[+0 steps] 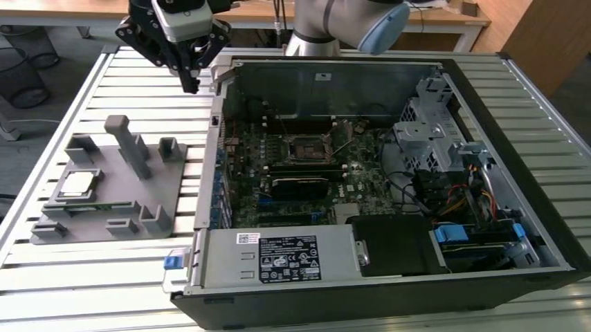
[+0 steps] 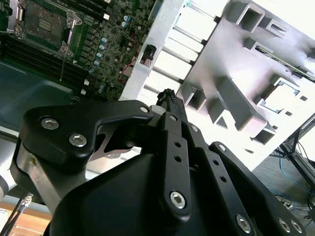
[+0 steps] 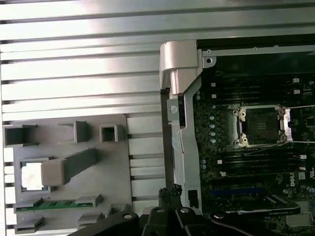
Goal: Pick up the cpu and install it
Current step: 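Reach for the cpu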
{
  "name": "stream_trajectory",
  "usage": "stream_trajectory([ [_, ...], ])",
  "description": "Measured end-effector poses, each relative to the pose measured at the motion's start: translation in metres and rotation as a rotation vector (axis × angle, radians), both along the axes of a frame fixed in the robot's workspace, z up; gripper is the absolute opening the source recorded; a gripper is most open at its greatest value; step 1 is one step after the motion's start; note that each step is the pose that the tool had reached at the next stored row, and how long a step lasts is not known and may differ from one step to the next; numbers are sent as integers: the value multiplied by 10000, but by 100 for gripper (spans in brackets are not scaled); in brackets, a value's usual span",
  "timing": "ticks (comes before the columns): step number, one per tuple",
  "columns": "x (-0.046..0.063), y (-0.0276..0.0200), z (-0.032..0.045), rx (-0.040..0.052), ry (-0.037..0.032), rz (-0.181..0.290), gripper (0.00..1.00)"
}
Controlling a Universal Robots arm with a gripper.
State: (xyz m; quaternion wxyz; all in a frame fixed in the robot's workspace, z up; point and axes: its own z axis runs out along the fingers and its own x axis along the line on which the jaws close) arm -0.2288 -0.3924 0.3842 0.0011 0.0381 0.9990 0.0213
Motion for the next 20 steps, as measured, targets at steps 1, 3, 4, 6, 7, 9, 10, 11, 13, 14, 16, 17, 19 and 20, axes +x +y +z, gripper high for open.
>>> stream_trajectory([
  [1, -7, 1, -1, -1, 4, 0, 11],
  [3, -22, 4, -3, 0, 8, 0, 11],
  [4, -30, 5, -4, -1, 11, 0, 11],
  [6, -49, 8, -6, -1, 15, 0, 11],
  [7, -58, 10, -7, 0, 16, 0, 11],
  [9, -77, 14, -9, 0, 19, -1, 11],
  [10, -87, 16, -10, 0, 21, -1, 11],
  [11, -96, 19, -11, 0, 22, -1, 11],
  [13, -115, 26, -12, -1, 25, 0, 11],
  [14, -125, 30, -13, -1, 26, 0, 11],
  [16, -144, 39, -15, 0, 26, 0, 11],
  [17, -154, 43, -16, -1, 27, 0, 11],
  [19, -174, 54, -16, -2, 29, 0, 11],
  [20, -183, 58, -17, -1, 28, 0, 11],
])
